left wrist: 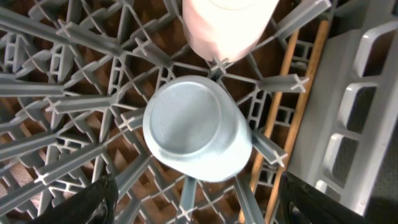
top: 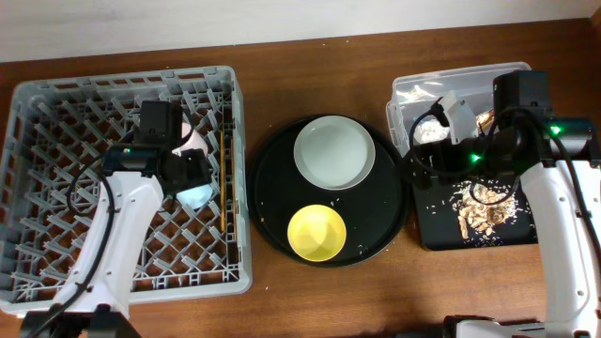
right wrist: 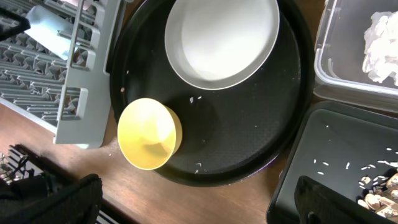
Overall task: Sort waste into correct bins and load items into the dishwasher rack
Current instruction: 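Place the light blue cup upside down in the rack with the left gripper, then reach the left gripper to the yellow bowl on the round tray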
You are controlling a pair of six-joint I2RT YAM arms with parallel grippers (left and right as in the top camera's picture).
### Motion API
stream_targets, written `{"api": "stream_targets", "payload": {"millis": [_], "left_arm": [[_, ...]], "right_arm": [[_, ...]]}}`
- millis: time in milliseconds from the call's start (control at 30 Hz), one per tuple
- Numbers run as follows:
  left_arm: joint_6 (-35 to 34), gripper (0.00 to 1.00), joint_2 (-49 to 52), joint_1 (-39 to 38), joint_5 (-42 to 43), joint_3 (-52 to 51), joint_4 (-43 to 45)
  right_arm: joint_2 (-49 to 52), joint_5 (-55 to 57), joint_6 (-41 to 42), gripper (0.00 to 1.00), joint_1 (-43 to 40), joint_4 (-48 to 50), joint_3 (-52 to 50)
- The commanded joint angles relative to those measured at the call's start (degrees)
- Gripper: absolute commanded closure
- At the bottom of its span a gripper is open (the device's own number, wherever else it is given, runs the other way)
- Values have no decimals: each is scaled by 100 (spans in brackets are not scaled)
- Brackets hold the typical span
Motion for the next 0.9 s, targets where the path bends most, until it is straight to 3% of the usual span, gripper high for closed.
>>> {"api": "stream_targets", "payload": {"millis": [0,67,167,200,267,367,600,867], "left_arm": [[-11,30,-599,-343,546,166,-212],[173,33,-695,-715,623,166,-337],[-634,73,-688,-951,-1145,142,-339],[-686,86,-688,-883,-1274,142,-254],[-684,98,-651,-680,-1198,142,-46],[-680,98,-350,-540,-970,138,63],[-660,98,767,-446,-1377,138,302],[-254,98,610,-326,208,140,-304]], "right_arm": [[-37,468,-26,1,-22,33,44],[-33,1145,627,1,-24,140,44],[-33,1447,890,1,-22,136,44],[-33,1447,890,1,-22,125,44],[-33,1447,890,1,-22,109,44],[-33,1445,892,1,-22,107,44],[-33,1449,890,1,-22,107,44],[-33,1447,892,1,-22,107,44]]}}
